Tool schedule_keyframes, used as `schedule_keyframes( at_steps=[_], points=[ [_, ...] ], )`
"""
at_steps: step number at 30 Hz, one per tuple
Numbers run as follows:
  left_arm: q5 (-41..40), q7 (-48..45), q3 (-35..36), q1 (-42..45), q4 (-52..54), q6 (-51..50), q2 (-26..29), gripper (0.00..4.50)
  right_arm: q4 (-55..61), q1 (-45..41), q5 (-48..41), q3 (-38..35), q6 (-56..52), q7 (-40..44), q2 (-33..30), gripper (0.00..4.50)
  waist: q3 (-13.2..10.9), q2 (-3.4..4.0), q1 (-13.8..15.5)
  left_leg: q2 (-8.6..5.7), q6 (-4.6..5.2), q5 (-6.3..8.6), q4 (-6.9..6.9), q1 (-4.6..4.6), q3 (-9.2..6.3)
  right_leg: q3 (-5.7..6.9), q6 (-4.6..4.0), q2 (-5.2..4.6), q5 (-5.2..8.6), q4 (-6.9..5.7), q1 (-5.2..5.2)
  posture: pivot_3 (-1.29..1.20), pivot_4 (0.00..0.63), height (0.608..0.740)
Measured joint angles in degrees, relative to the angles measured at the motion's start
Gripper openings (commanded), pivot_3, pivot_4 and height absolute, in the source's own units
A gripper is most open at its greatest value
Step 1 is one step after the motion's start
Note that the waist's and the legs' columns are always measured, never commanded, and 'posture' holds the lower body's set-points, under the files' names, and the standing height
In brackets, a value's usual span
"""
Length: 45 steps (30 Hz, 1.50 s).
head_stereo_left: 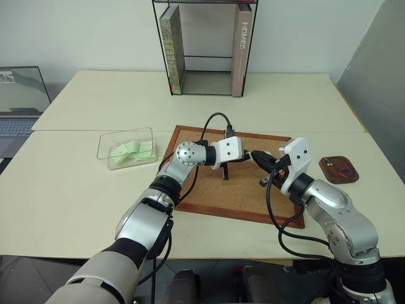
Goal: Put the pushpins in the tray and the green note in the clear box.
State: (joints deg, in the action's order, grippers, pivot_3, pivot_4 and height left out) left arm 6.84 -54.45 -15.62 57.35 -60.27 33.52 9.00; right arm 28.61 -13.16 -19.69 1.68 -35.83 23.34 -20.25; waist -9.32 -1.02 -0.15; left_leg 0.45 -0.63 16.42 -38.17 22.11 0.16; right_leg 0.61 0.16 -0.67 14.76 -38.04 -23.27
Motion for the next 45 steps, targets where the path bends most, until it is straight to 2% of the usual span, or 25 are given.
schedule_keyframes(
  at_steps=[9, 17, 23, 29, 34, 45],
  points=[
    [1.44, 1.78, -0.01, -1.25, -0.28, 2.99, 1.88, 0.01, 2.85, -1.49, -5.77, -6.48, -5.01, -3.61, 1.42, 0.0, 0.0, 0.0, 0.03, 0.01, 0.0, 0.0, 0.0, 0.0, -0.01, 0.0, -0.03, 0.0, -0.02, -0.01, 0.0, 0.0, 0.15, 0.74],
    [1.95, 2.7, 0.15, -2.11, -0.59, 3.06, 1.94, 0.01, 2.86, -1.4, -8.53, -13.33, -8.35, -6.85, -0.08, 0.0, 0.0, 0.0, 0.04, 0.0, 0.0, 0.0, 0.0, 0.01, 0.0, 0.0, -0.04, -0.02, -0.03, -0.03, 0.0, 0.0, 0.15, 0.74],
    [-2.38, 1.14, 2.58, -5.71, 7.12, -3.04, 2.4, 0.01, -4.3, 2.93, -2.92, -20.62, -5.43, -10.3, -4.61, 0.0, 0.0, 0.0, 0.06, 0.0, 0.0, 0.0, 0.01, 0.02, 0.02, -0.03, -0.05, -0.04, -0.03, -0.03, 0.0, 0.0, 0.15, 0.74],
    [-4.57, -0.11, 2.54, -10.91, 19.45, -9.65, 2.82, 0.01, -13.03, 3.31, 2.66, -22.33, -1.36, -13.91, -5.05, 0.0, 0.01, 0.02, -0.2, 0.04, 0.0, 0.0, 0.01, -0.08, 0.06, -0.09, -0.05, -0.01, -0.03, -0.14, 0.0, 0.0, 0.15, 0.74],
    [-4.67, -0.17, 2.48, -13.78, 26.26, -13.81, 3.78, 0.0, -19.96, 1.83, 3.95, -22.58, 0.48, -14.99, -5.03, 1.09, 0.02, 0.03, -0.15, 0.05, 0.0, -0.01, -0.01, -0.11, 0.11, -0.15, -0.05, 0.06, -0.03, -0.18, 0.0, 0.0, 0.15, 0.74],
    [-4.67, -0.07, 2.46, -15.19, 30.6, -17.26, 4.33, 0.0, -26.84, -0.08, 5.06, -23.1, 3.57, -16.19, -4.98, 3.45, 0.03, 0.04, -0.07, 0.06, 0.0, -0.01, 0.0, -0.08, 0.12, -0.17, -0.06, 0.05, -0.04, -0.13, 0.0, 0.0, 0.15, 0.74]
  ],
)
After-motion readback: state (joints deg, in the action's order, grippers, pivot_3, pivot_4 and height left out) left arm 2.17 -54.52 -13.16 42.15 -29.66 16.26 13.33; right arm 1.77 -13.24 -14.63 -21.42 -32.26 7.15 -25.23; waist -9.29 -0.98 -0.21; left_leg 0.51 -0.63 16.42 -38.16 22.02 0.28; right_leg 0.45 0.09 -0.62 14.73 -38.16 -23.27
